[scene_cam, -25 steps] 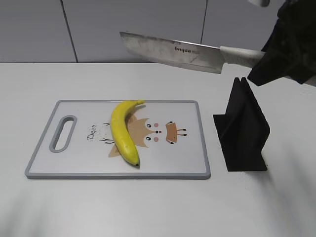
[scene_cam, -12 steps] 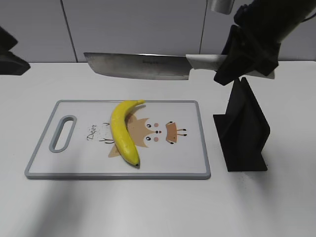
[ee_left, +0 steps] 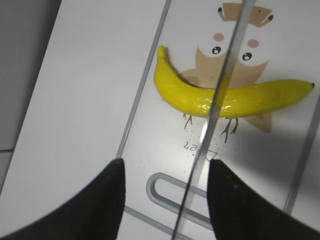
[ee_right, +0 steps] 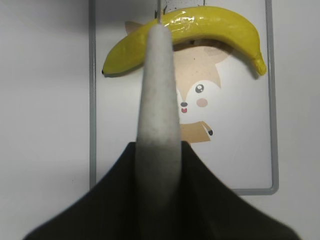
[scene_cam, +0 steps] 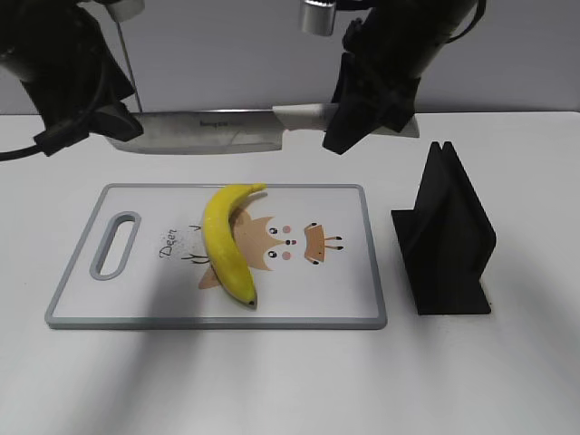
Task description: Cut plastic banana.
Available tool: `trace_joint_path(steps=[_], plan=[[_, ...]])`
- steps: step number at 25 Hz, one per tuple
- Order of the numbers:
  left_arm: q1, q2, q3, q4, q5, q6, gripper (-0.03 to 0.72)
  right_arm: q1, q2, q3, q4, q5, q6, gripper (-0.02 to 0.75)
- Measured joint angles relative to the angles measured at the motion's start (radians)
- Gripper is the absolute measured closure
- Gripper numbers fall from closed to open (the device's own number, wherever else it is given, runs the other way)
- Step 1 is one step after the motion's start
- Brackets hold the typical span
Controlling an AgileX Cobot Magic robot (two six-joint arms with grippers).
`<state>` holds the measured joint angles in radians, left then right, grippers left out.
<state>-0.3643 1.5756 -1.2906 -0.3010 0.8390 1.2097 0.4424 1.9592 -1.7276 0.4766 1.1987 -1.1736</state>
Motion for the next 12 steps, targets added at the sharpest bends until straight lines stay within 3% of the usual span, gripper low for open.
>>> trace_joint_path(steps=[12], plan=[[0.000, 0.086, -0.005, -0.014, -0.045, 0.012, 0.431, 0.007, 0.020, -0.020, 0.007, -0.050, -0.004, 0.564]])
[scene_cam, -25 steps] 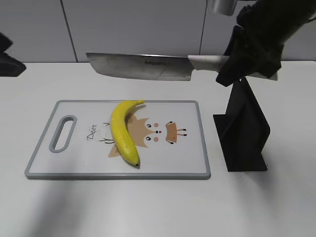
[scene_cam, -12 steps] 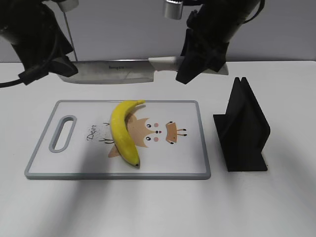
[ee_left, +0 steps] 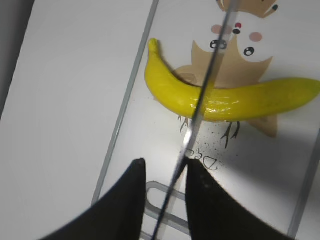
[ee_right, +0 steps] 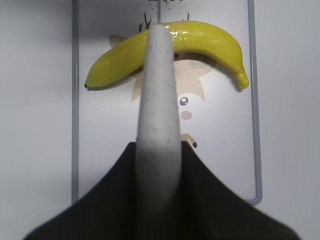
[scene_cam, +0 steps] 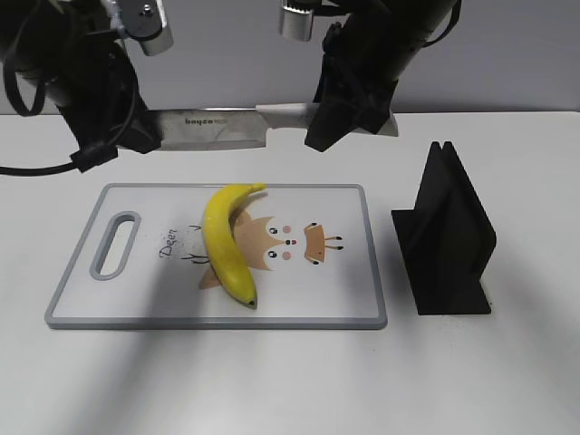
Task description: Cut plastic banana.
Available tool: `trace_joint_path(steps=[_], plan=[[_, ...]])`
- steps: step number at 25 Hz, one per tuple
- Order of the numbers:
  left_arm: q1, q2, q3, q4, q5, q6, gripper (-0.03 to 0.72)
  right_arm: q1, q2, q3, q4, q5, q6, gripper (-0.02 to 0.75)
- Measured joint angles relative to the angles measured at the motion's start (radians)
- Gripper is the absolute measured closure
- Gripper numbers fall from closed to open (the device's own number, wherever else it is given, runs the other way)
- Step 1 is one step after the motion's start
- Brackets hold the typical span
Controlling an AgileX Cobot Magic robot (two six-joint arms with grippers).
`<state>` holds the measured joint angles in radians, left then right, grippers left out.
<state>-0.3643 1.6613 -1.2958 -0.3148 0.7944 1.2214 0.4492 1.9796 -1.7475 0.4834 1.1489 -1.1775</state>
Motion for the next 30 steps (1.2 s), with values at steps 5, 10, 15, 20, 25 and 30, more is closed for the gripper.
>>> trace_joint_path(steps=[5, 10, 15, 20, 25, 30], plan=[[-0.002, 0.001, 0.000, 0.000, 0.006, 0.019, 0.595, 0.000, 0.014, -0.007, -0.031, -0.018, -0.025, 0.561], [-0.005, 0.005, 0.000, 0.003, 0.038, 0.026, 0.667, 0.001, 0.036, -0.007, -0.038, -0.023, -0.044, 0.555], [-0.005, 0.047, 0.000, 0.000, 0.041, 0.026, 0.675, 0.001, 0.071, -0.007, -0.041, -0.026, -0.044, 0.555], [-0.004, 0.139, 0.000, -0.003, -0.027, 0.027, 0.675, 0.001, 0.131, -0.007, -0.067, -0.081, -0.045, 0.554], [-0.001, 0.304, 0.000, -0.014, -0.090, 0.030, 0.675, 0.001, 0.257, -0.007, -0.079, -0.137, -0.045, 0.552], [0.003, 0.373, -0.031, -0.009, -0.072, 0.037, 0.675, -0.001, 0.306, -0.019, -0.072, -0.139, -0.043, 0.550]])
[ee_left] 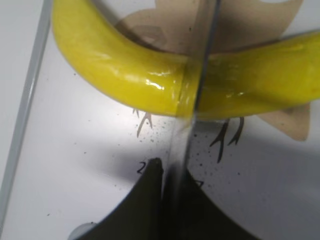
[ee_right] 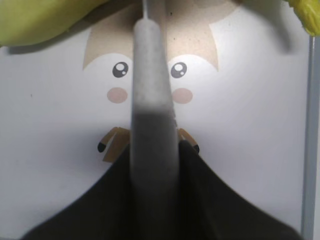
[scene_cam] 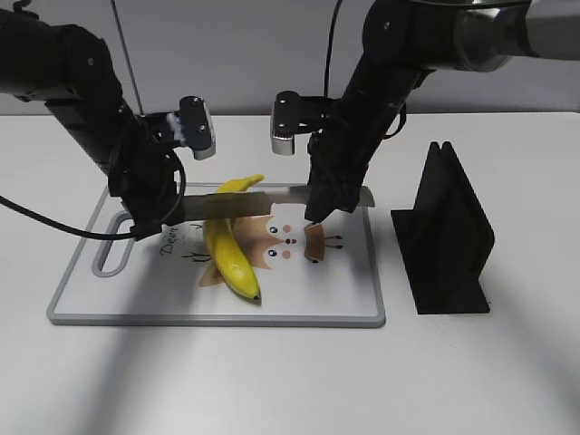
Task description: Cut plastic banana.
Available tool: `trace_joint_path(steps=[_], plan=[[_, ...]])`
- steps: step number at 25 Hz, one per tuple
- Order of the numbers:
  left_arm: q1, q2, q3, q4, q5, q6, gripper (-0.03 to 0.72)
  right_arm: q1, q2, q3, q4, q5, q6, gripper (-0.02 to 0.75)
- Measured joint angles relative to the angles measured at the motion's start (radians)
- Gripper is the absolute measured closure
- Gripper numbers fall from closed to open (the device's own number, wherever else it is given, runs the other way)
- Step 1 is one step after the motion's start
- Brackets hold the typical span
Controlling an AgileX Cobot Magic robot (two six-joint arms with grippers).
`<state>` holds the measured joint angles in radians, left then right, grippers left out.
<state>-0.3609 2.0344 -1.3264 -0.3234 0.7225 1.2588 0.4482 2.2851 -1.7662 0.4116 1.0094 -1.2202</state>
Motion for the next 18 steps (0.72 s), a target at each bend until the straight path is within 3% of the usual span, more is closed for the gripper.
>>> trace_joint_path(steps=[18], plan=[[0.000, -0.085, 0.022, 0.017, -0.009, -0.005, 0.682, 0.001, -0.005, -0.105, -0.013, 0.092, 0.030, 0.543]])
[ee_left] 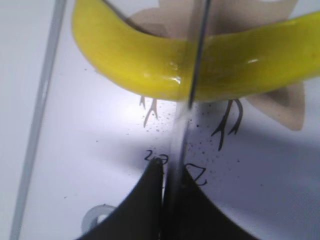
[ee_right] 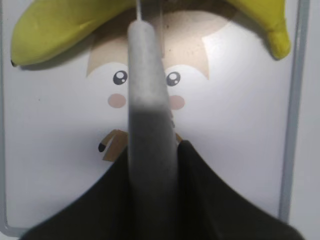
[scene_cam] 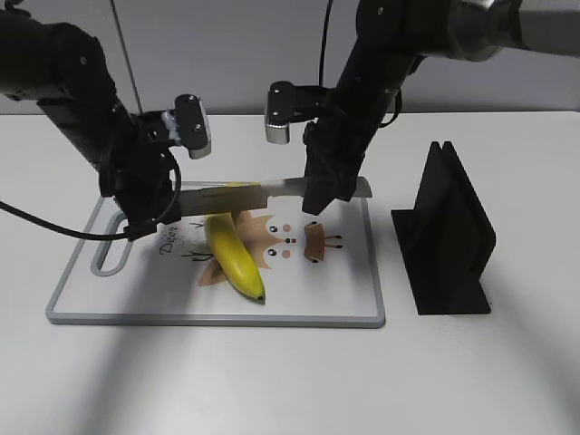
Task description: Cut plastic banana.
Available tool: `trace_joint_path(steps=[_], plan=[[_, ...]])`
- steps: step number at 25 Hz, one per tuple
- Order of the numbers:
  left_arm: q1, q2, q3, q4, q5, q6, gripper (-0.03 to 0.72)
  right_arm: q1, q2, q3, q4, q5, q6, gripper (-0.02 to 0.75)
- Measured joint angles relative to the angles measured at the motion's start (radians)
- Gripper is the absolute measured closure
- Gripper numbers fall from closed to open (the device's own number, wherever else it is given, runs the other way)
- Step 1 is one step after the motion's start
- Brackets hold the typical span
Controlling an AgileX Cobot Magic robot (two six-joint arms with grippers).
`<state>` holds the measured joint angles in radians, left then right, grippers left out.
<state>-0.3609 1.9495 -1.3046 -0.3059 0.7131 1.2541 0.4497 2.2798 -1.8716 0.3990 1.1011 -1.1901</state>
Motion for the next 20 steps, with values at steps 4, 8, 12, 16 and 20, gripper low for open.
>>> trace_joint_path(steps=[4, 8, 12, 16, 20], plan=[[0.000, -0.070, 0.000, 0.019, 0.007, -0.004, 0.686, 0.001, -0.025, -0.067, -0.001, 0.056, 0.001, 0.541], [-0.001, -0.129, 0.001, 0.038, 0.022, -0.004, 0.686, 0.001, -0.027, -0.134, 0.001, 0.122, 0.027, 0.540], [0.000, -0.186, 0.001, 0.056, 0.018, -0.003, 0.686, 0.004, -0.044, -0.181, -0.001, 0.138, 0.147, 0.512], [0.001, -0.229, 0.001, 0.059, 0.014, -0.003, 0.670, 0.005, -0.073, -0.189, -0.002, 0.138, 0.175, 0.504], [0.003, -0.250, 0.001, 0.027, 0.012, -0.009, 0.575, 0.006, -0.096, -0.189, -0.003, 0.139, 0.189, 0.502]])
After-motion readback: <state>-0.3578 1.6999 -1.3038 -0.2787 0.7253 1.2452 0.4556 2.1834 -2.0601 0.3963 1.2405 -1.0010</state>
